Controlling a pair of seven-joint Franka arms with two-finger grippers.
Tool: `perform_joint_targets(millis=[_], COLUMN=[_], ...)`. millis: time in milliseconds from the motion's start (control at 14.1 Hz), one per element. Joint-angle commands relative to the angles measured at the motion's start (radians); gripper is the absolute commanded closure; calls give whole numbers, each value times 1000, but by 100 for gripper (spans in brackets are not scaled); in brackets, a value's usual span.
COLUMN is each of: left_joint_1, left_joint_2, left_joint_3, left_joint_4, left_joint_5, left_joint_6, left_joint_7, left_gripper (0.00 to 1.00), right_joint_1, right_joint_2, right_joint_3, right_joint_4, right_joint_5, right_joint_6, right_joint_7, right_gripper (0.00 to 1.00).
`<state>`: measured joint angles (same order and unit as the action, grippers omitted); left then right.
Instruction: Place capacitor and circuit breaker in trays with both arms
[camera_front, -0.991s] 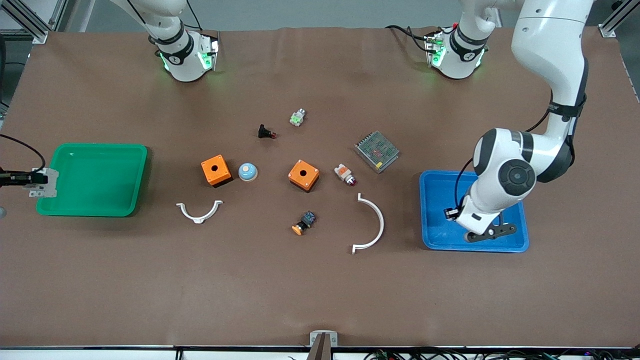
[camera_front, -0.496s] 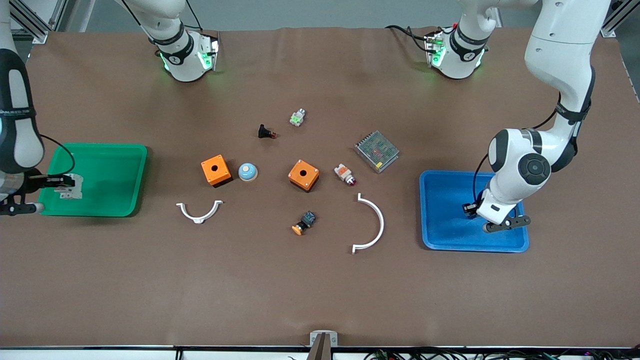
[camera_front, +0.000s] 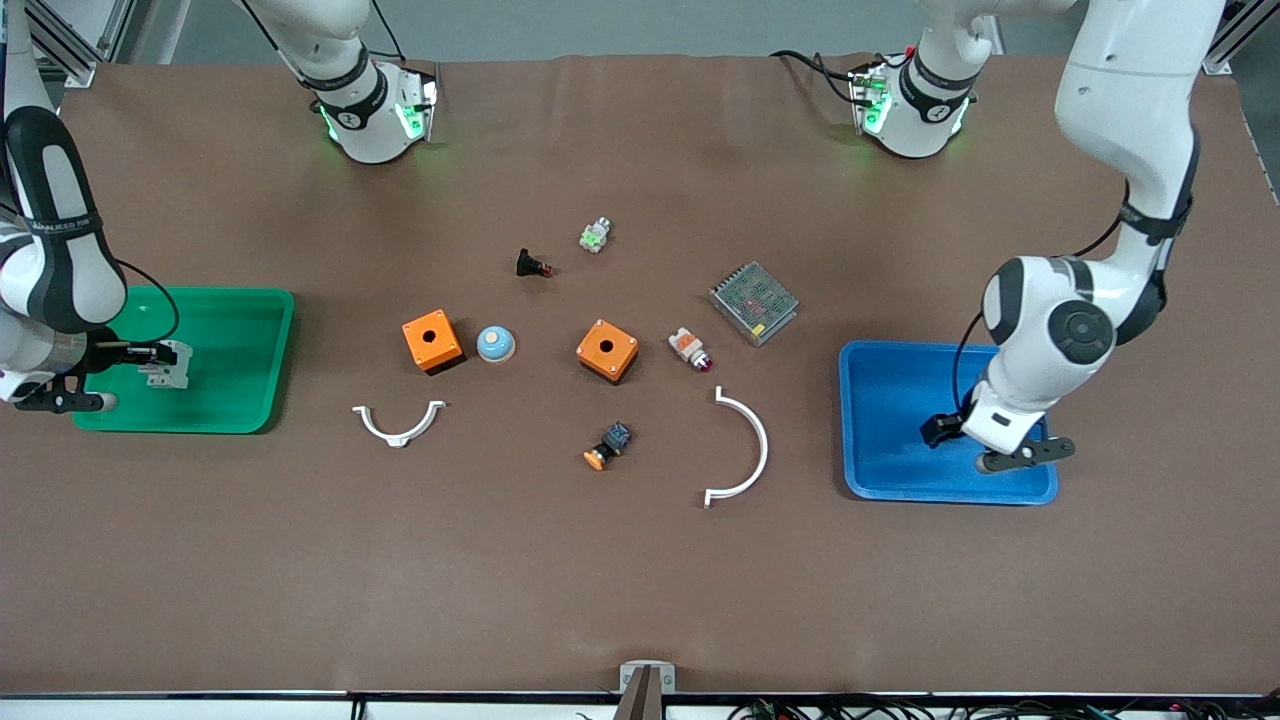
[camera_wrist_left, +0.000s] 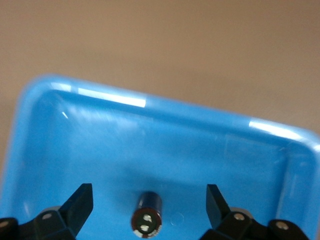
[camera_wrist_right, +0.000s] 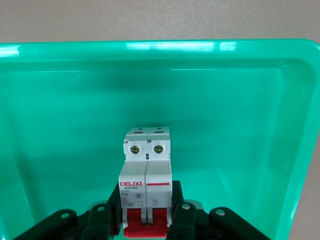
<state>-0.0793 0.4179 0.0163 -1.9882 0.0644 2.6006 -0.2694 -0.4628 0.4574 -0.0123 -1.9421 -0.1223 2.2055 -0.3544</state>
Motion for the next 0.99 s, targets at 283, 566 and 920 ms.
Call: perform_joint_targets(millis=[283,566,920], left_joint_1=[47,46,47], left_joint_2=[-243,-309,-404], left_joint_3=[-6,-7,-39], left_joint_4=[208,373,397], left_joint_5=[21,15,11], left_joint_6=[-481,-796,-971], left_joint_7=[116,217,294], left_gripper=[0,0,0], right_joint_1=[-24,102,225], right_joint_2=[-95,-218,-416], right_joint_3=[29,40,40], right_joint_4=[-35,143,149], right_joint_5=[-14,-14,120], right_joint_6=[-12,-356,-510], right_joint_7=[22,121,210], right_gripper=[0,0,0])
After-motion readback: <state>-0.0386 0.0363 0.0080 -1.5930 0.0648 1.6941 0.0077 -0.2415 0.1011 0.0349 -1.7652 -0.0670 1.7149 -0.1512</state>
